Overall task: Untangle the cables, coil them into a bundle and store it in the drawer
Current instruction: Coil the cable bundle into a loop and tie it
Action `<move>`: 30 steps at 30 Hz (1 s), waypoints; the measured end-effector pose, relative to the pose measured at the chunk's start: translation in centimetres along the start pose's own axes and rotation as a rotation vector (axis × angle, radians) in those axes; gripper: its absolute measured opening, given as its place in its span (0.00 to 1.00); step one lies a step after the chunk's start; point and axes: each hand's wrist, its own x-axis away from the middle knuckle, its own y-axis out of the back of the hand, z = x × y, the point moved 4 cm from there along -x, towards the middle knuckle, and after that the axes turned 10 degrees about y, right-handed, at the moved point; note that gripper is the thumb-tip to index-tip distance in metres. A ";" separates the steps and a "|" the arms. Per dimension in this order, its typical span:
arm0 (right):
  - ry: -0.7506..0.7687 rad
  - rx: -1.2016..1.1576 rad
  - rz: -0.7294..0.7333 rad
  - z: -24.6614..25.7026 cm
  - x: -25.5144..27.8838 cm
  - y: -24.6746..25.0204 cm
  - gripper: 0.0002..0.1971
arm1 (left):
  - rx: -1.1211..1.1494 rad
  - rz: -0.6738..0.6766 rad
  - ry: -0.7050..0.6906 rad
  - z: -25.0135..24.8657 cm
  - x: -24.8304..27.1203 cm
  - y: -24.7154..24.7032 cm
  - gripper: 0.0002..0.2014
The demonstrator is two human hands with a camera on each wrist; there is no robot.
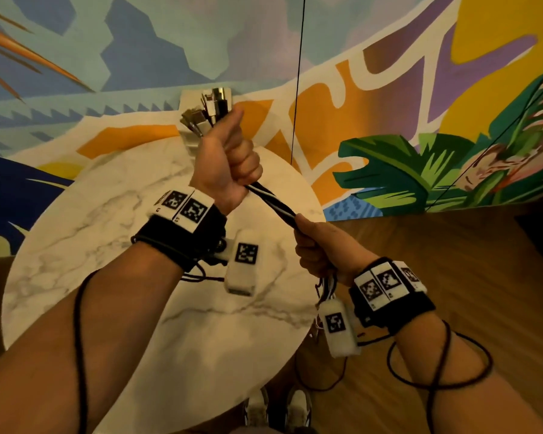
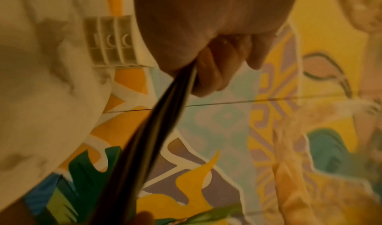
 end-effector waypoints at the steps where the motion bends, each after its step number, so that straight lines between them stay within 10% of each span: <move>1: -0.027 -0.019 0.009 0.0 0.2 0.4 0.23 | -0.086 0.077 0.020 0.2 0.6 -0.8 0.27; 4: -0.081 -0.050 -0.003 -0.8 0.6 1.2 0.23 | -0.492 0.235 0.073 1.5 3.3 -2.6 0.16; 7: -0.107 0.030 -0.061 -1.6 0.1 2.0 0.21 | -1.450 0.421 -0.021 4.1 6.4 -3.7 0.06; 11: -0.173 0.092 -0.058 -1.2 -0.3 1.5 0.22 | -2.436 1.019 -0.194 8.6 8.7 -2.2 0.08; 15: -0.131 0.114 -0.019 -0.4 -0.1 0.3 0.22 | -2.772 0.830 -0.215 5.6 4.5 0.5 0.10; 19: -0.096 -0.004 -0.075 0.5 0.4 0.9 0.23 | -2.701 0.700 -0.624 2.8 2.9 0.8 0.08; 23: -0.060 -0.303 -0.047 2.7 0.0 -0.4 0.25 | -2.053 0.472 -1.041 4.2 4.0 0.5 0.06; 30: -0.124 -0.541 0.227 3.1 -0.1 -2.3 0.29 | -1.316 0.150 -0.612 5.7 4.1 1.2 0.04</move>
